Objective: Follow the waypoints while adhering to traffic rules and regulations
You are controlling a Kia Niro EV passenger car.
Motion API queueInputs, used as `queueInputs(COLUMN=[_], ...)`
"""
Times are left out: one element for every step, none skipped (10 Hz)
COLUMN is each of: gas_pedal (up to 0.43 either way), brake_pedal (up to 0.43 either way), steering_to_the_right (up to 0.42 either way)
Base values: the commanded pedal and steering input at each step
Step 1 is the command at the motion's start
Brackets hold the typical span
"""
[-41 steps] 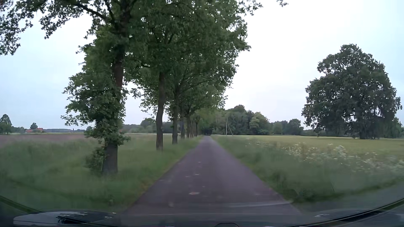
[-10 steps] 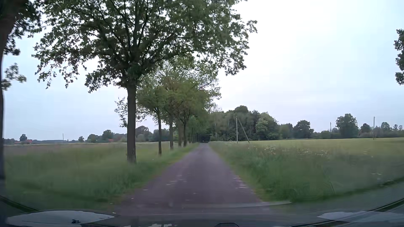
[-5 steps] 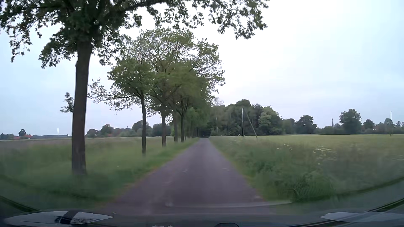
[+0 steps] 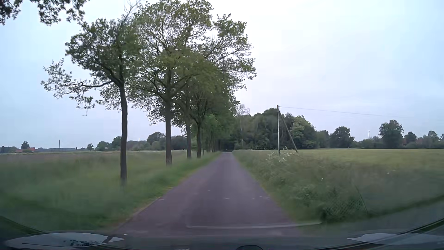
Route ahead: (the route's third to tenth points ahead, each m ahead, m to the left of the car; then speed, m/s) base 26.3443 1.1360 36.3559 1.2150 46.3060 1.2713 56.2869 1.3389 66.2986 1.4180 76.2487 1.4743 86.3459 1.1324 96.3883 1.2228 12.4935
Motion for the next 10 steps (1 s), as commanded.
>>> queueInputs(gas_pedal=[0.228,0.228,0.220,0.220,0.220,0.220,0.220,0.220,0.220,0.220], brake_pedal=[0.000,0.000,0.000,0.000,0.000,0.000,0.000,0.000,0.000,0.000], steering_to_the_right=[-0.002,-0.002,-0.002,-0.001,-0.002,-0.001,-0.001,-0.001,-0.001,-0.001])
